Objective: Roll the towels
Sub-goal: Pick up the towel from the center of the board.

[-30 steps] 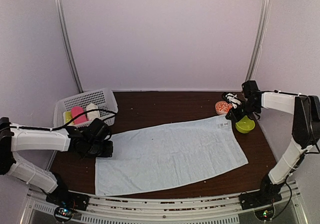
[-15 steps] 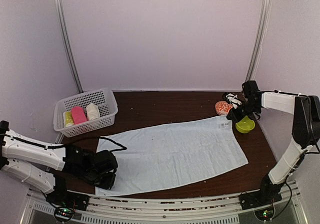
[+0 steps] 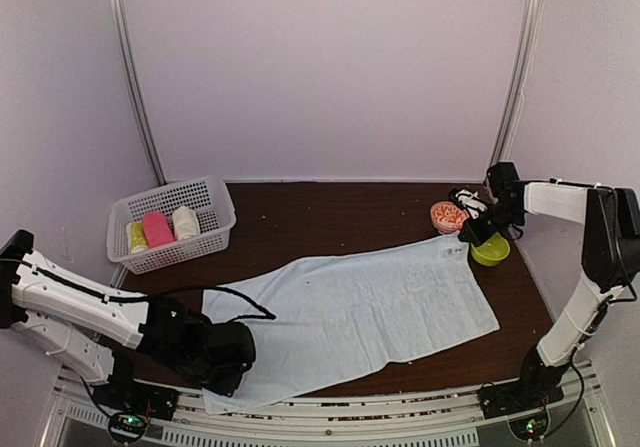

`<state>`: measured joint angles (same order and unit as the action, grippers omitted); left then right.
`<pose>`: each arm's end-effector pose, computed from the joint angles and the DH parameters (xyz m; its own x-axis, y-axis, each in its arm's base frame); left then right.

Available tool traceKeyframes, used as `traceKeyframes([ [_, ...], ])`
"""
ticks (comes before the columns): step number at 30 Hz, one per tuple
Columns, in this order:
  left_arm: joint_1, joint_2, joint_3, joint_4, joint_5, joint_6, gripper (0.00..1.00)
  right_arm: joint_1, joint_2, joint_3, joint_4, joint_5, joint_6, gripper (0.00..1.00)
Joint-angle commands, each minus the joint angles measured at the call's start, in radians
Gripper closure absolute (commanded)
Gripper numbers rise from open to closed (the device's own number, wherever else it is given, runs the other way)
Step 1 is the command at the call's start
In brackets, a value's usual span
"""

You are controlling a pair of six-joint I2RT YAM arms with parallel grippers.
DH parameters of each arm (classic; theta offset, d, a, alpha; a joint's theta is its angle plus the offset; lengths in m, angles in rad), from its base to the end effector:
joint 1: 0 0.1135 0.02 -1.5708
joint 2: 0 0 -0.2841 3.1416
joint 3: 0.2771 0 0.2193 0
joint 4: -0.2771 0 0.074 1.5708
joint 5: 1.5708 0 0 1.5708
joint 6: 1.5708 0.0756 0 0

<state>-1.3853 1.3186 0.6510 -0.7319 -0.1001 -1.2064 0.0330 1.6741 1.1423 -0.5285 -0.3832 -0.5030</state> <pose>0.0401 -0.1729 0.1581 -0.9755 0.1581 -0.1528 0.1776 0.9762 -0.1242 0.3308 0.0392 0.2151 -0.6613 -0.4692 -0.5853 -0.6071 0.7930 0.0503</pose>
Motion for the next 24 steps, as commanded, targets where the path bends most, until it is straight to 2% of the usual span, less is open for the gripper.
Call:
traceKeyframes([
  [1,0.147,-0.029,0.117,-0.134,-0.1,0.122,0.96,-0.004,0.009,0.024,-0.036,-0.021,-0.025,0.96],
  [4,0.33,-0.024,0.153,-0.13,-0.121,0.206,0.76,-0.004,0.003,0.029,-0.038,-0.022,-0.026,0.96],
  [5,0.388,-0.013,0.162,-0.136,-0.131,0.217,0.73,-0.004,0.003,0.031,-0.04,-0.023,-0.026,0.96],
  [8,0.514,0.014,0.169,-0.097,-0.186,0.208,0.71,-0.004,0.003,0.03,-0.041,-0.033,-0.022,0.96],
  [15,0.719,0.046,0.114,0.153,-0.261,0.234,0.69,-0.002,0.012,0.028,-0.036,-0.056,-0.003,0.96],
  [21,0.834,0.094,0.094,0.301,-0.27,0.334,0.69,-0.001,0.019,0.031,-0.031,-0.061,0.002,0.96],
  [24,0.854,0.111,0.079,0.399,-0.243,0.407,0.72,-0.001,0.022,0.025,-0.02,-0.068,0.011,0.96],
])
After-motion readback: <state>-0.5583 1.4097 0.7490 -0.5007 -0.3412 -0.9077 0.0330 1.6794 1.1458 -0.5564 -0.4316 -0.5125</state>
